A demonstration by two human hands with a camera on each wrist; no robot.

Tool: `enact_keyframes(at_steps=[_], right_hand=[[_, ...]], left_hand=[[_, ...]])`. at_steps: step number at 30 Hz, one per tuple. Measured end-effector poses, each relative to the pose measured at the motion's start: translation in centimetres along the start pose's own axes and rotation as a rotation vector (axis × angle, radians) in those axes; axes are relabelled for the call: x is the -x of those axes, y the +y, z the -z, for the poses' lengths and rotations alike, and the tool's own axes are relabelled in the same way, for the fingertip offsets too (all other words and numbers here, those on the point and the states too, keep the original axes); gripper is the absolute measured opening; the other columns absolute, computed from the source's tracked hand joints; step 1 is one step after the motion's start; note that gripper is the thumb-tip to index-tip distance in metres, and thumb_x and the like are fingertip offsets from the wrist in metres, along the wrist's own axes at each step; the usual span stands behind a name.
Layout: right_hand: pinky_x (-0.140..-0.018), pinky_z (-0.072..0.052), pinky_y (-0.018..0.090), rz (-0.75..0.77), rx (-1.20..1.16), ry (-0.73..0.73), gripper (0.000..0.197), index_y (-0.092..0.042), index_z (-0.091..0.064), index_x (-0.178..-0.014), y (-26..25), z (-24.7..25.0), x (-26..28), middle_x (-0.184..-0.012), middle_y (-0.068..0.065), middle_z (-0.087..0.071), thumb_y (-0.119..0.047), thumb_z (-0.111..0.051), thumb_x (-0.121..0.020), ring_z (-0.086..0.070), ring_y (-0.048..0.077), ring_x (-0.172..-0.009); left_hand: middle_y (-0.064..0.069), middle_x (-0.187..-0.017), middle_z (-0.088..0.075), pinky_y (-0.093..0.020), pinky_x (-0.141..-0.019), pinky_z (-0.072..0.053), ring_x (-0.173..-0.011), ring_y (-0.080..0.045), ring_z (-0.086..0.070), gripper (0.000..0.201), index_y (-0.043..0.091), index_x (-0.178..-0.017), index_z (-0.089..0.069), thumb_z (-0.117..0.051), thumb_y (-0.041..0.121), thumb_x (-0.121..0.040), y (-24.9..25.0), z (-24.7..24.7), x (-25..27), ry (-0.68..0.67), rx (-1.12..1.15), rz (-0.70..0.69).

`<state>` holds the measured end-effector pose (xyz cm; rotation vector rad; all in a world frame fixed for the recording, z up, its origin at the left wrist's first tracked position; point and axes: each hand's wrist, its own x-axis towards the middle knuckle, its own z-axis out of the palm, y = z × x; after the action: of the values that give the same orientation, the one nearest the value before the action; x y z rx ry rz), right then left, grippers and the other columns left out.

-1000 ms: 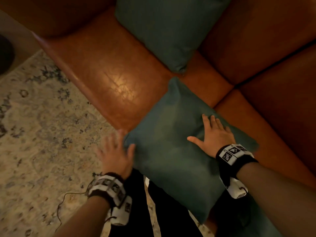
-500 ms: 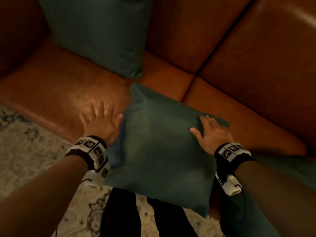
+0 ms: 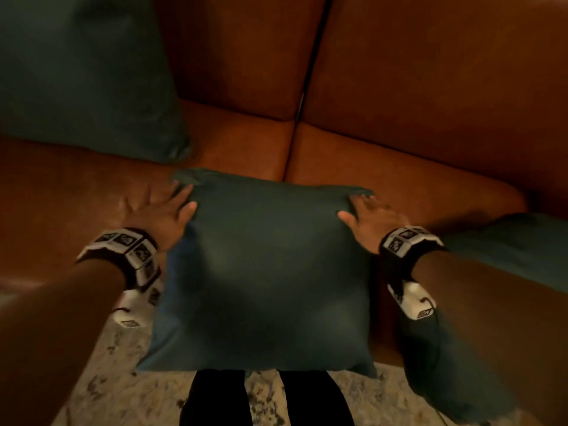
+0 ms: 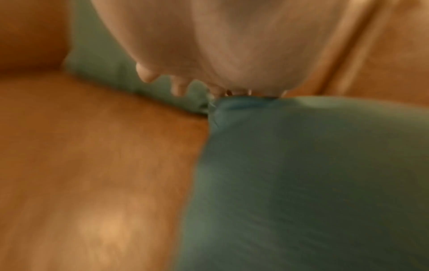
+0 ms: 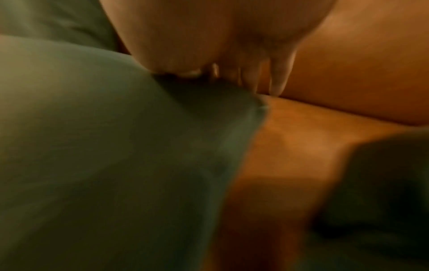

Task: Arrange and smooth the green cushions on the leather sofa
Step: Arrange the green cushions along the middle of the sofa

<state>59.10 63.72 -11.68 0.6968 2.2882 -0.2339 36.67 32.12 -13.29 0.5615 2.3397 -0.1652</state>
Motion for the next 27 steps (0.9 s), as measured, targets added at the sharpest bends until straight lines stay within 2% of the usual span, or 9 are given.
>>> enact_keyframes(at_steps=[4,6,8,11,15,17,20,23,27], right_hand=[[-0.113,-0.026,0.044,0.049,-0.095,0.076,0.064,-0.018,-0.026,-0.147,-1.1,1.2,-0.2,-0.155,0.011,-0.027,-0.057,-0.02,-0.098,-0.027,0.03,-0.141],[-0.115,-0.022,0.041,0.244,-0.077,0.164,0.062,-0.018,-0.027,-0.148,-4.9,1.1,-0.1,-0.156,0.01,-0.027,-0.054,-0.024,-0.098,-0.025,0.027,-0.143],[-0.118,-0.015,0.04,0.378,-0.026,0.148,0.061,-0.018,-0.019,-0.151,-7.3,0.0,0.2,-0.159,0.008,-0.021,-0.049,-0.024,-0.099,-0.017,0.022,-0.147],[-0.12,-0.008,0.038,0.306,-0.031,0.123,0.062,-0.023,-0.012,-0.153,-4.5,-1.7,-0.1,-0.161,0.005,-0.014,-0.053,-0.019,-0.099,-0.011,0.019,-0.149],[-0.119,-0.014,0.044,-0.035,-0.149,0.08,0.061,-0.017,-0.02,-0.151,1.6,-1.4,-0.6,-0.16,0.01,-0.018,-0.051,-0.019,-0.1,-0.015,0.026,-0.147],[-0.119,-0.017,0.042,-0.053,-0.259,0.148,0.057,-0.014,-0.025,-0.148,1.5,-0.9,0.3,-0.159,0.012,-0.021,-0.046,-0.025,-0.101,-0.018,0.028,-0.146],[-0.115,-0.021,0.043,0.186,-0.255,0.315,0.058,-0.011,-0.036,-0.144,-3.2,-1.1,2.9,-0.154,0.015,-0.031,-0.046,-0.033,-0.098,-0.026,0.029,-0.144],[-0.117,-0.02,0.044,0.257,-0.193,0.288,0.062,-0.012,-0.036,-0.146,-5.6,-3.7,3.7,-0.153,0.013,-0.035,-0.047,-0.024,-0.096,-0.029,0.026,-0.144],[-0.117,-0.019,0.041,-0.015,-0.309,0.315,0.065,-0.016,-0.029,-0.149,-2.0,-7.4,3.7,-0.156,0.008,-0.03,-0.05,-0.015,-0.096,-0.025,0.021,-0.145]], left_hand=[[-0.007,-0.158,-0.022,-0.057,-0.114,-0.013,-0.145,-0.032,-0.018,0.055,0.031,-0.149,-0.024,-0.022,0.048,-0.097,6.1,1.3,2.1,0.296,-0.095,-0.254],[-0.009,-0.154,-0.031,-0.056,-0.114,-0.015,-0.143,-0.031,-0.025,0.06,0.025,-0.147,-0.03,-0.021,0.048,-0.093,11.7,-0.2,4.1,0.3,-0.111,-0.51],[-0.004,-0.156,-0.027,-0.052,-0.117,-0.007,-0.145,-0.025,-0.019,0.06,0.026,-0.149,-0.025,-0.021,0.05,-0.093,14.2,-2.5,5.5,0.183,-0.176,-0.638],[0.001,-0.159,-0.017,-0.052,-0.116,-0.003,-0.147,-0.025,-0.011,0.06,0.041,-0.149,-0.013,-0.019,0.061,-0.092,10.9,-3.5,3.9,0.196,-0.243,-0.517],[-0.002,-0.161,-0.003,-0.054,-0.115,0.0,-0.148,-0.027,0.001,0.061,0.037,-0.151,-0.007,-0.018,0.059,-0.095,5.6,-0.6,2.5,0.132,0.022,-0.074],[-0.01,-0.159,-0.016,-0.056,-0.114,-0.01,-0.146,-0.031,-0.013,0.062,0.025,-0.151,-0.018,-0.022,0.05,-0.095,7.0,-0.1,4.5,0.257,-0.007,-0.276],[-0.009,-0.155,-0.029,-0.058,-0.114,-0.015,-0.143,-0.03,-0.025,0.064,0.027,-0.149,-0.025,-0.029,0.054,-0.091,10.8,-2.7,7.9,0.189,-0.219,-0.749],[-0.002,-0.159,-0.019,-0.057,-0.115,-0.007,-0.147,-0.026,-0.012,0.065,0.037,-0.15,-0.012,-0.022,0.064,-0.091,12.1,-4.4,7.6,0.142,-0.347,-0.686],[0.0,-0.161,-0.005,-0.054,-0.117,0.002,-0.148,-0.026,0.0,0.074,0.042,-0.149,-0.004,-0.013,0.074,-0.083,9.9,-3.5,4.1,0.201,-0.351,-0.501]])
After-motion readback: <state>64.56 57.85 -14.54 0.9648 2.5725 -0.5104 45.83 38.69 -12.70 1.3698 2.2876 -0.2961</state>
